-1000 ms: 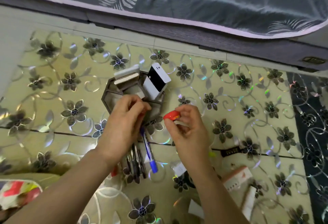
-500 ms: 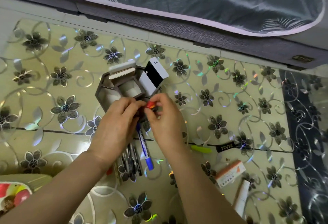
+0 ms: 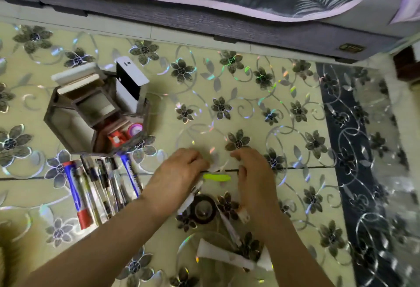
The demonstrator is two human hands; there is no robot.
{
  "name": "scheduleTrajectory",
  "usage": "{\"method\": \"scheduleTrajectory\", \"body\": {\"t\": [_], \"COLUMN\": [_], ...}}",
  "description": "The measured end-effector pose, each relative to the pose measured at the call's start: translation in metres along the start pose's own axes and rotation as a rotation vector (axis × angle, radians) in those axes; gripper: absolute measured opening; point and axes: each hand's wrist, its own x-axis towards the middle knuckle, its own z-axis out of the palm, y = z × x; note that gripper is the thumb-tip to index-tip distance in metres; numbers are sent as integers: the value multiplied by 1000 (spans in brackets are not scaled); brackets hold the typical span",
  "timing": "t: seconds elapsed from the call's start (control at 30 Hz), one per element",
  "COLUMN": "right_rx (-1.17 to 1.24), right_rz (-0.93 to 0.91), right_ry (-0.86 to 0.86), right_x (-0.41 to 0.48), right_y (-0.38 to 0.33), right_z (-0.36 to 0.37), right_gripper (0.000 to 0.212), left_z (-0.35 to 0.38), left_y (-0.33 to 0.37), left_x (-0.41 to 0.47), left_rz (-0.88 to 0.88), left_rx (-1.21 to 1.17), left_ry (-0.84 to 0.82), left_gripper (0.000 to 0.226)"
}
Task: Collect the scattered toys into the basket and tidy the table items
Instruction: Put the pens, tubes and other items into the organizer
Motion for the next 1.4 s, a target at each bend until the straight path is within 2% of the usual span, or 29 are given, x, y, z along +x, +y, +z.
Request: {"method": "scheduleTrajectory", "body": {"t": [0.1,0.23,0.33,0.47,0.5,0.6,0.67,0.77,0.83,0.9,1.07,1.17,1.4], "right_rx": [-191,-287,-317,-375,-391,-370,-290,-34,-30,-31,-50,-90,-64], "right_rz": [31,-9,9,8,0,-48,-90,-109,-166,-220,-433,-456,-463], "right_ry": [-157,-246,-261,-245,-226,-93,-55,-80,-125,-158,-98,-65,-105], "right_x": [0,6,14,19,18,20,19,18,18,20,35,48,64], "right_y": [31,46,45,45,46,33,8,-43,-76,-104,-156,-169,-172], "right_z": [-9,-9,-7,-4,-5,-8,-8,-8,-6,0,21,33,50], "right_gripper": [39,35,31,27,26,25,26,35,46,51,29,18,22], "left_z": [28,49,46,35,32,7,-17,-55,-75,-90,-95,-87,-72], "left_y": [17,29,33,37,37,29,20,8,-3,-17,-48,-57,-67], "left_x": [18,38,49,44,39,17,0,-22,-32,-40,-46,-45,-46], "left_rz": [13,11,-4,-69,-98,-129,-172,-263,-346,-421,-473,-480,-484], "left_rx": [8,128,235,178,128,-121,-234,-265,-306,-379,-270,-212,-257], "left_ry": [-113,-217,-235,-226,-198,24,167,448,607,699,669,598,570], "left_gripper": [17,22,41,41,44,46,38,17,11,8,15,20,18]}}
